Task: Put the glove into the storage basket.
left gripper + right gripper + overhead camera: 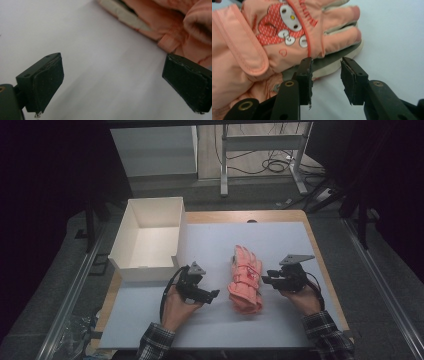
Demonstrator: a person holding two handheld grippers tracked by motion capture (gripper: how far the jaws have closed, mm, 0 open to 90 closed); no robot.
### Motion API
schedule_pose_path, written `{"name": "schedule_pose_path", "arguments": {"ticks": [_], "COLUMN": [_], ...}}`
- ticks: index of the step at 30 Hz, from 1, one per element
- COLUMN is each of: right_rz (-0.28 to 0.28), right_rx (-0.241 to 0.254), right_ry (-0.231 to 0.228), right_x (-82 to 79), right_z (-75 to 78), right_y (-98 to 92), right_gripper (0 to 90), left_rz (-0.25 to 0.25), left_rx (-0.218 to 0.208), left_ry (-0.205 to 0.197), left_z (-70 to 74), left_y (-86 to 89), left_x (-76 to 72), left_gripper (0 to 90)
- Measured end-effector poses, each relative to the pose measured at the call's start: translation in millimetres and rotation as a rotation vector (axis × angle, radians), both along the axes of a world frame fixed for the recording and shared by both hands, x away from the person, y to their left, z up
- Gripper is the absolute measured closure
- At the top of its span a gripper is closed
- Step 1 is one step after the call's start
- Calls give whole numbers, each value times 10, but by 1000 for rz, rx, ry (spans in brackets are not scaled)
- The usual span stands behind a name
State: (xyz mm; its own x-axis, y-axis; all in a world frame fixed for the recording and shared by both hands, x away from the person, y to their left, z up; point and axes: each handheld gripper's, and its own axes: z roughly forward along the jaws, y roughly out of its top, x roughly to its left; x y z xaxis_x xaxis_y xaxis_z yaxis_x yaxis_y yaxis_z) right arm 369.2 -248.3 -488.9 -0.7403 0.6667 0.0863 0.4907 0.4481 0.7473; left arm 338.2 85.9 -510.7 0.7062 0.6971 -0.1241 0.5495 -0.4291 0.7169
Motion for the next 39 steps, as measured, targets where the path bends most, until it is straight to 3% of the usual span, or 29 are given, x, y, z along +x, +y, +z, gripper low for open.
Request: {"name": "schedule_pose_path", "arguments": {"ticks": [8,20,28,39], "right_rz": [13,26,11,-12], "right_rx": [-2,20,28,38], "right_ry": [19,-2,9,1], "right_x": [-89,-135,-133,-135], "right_z": [-112,-28,-48,-6], "right_y": [46,80,27,-53], "right_gripper": [581,569,540,512], "left_rz": [-19,-51,-59,-31], "left_rx": [-6,-13,23,50], "left_ry": [2,-21,3,-10], "left_z": [49,159,37,58], "left_y": [-199,-314,-398,-227], "left_x": [178,133,130,65], "left_gripper": [34,37,33,33]}}
